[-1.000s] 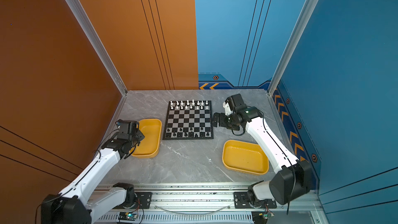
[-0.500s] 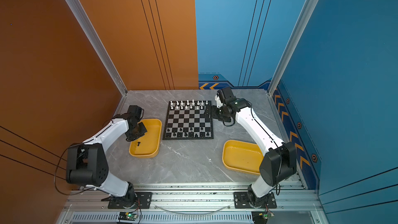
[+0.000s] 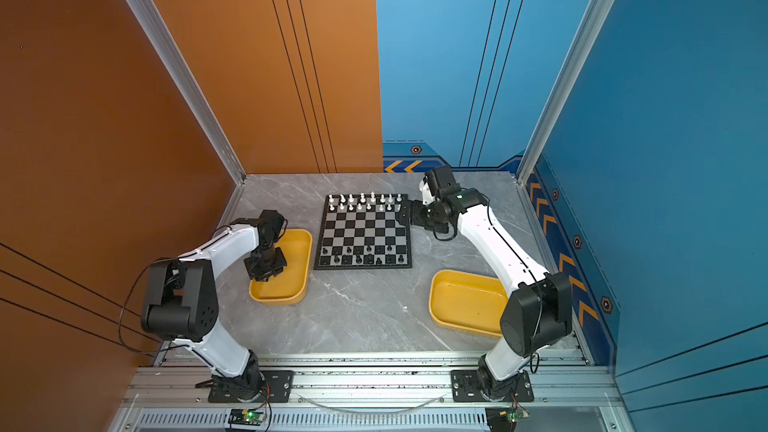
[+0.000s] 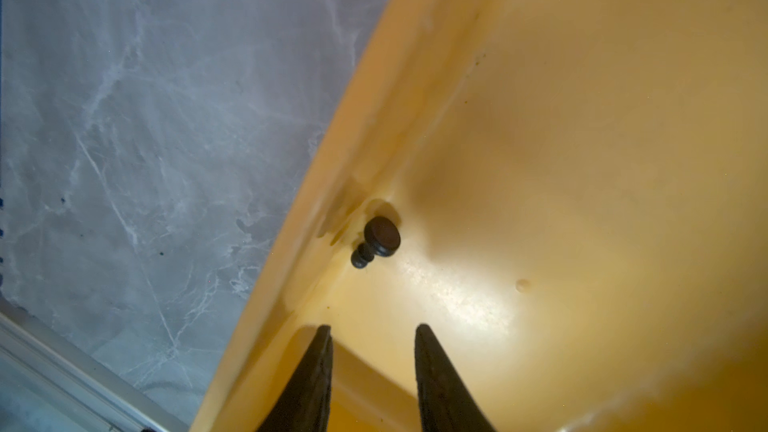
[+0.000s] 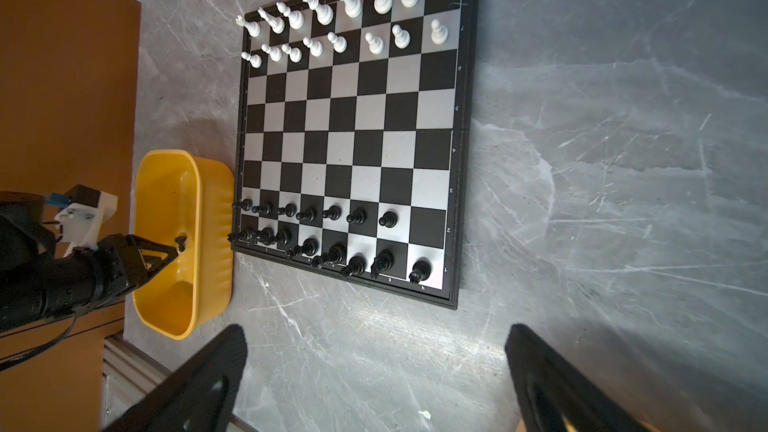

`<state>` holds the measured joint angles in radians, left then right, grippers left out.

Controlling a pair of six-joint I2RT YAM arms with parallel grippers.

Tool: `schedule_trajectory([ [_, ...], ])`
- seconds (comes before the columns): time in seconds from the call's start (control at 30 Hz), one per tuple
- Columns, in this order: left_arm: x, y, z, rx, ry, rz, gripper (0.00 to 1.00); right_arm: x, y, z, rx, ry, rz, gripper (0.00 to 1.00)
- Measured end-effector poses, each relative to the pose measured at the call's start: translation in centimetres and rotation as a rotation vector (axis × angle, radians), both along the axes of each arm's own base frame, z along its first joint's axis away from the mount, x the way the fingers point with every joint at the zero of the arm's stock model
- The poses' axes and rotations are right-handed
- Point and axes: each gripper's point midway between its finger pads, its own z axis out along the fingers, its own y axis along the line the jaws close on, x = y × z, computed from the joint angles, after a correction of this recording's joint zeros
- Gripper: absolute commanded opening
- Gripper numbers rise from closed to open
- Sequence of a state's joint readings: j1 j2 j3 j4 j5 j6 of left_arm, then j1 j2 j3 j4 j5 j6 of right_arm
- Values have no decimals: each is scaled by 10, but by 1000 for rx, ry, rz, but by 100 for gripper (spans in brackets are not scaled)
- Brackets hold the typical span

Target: Set up the chess pieces on the board

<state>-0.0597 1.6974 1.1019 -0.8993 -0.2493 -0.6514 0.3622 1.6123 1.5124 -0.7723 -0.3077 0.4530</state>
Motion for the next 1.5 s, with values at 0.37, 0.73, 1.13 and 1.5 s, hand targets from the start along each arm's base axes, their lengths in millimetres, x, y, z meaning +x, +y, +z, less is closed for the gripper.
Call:
schedule_trajectory([
  [0.37, 8, 6, -21, 40, 19, -2, 42, 3, 0, -2, 21, 9, 6, 100],
  [0.73, 35, 3, -24, 24, -55, -33, 24, 9, -3, 2, 23, -2, -5, 100],
  [1.13, 51, -11, -21, -55, -117, -37, 33, 17, 0, -7, 18, 13, -5, 100],
  [1.5, 31, -2, -12, -90, -178, 12, 41, 16, 10, -3, 21, 4, 18, 100],
])
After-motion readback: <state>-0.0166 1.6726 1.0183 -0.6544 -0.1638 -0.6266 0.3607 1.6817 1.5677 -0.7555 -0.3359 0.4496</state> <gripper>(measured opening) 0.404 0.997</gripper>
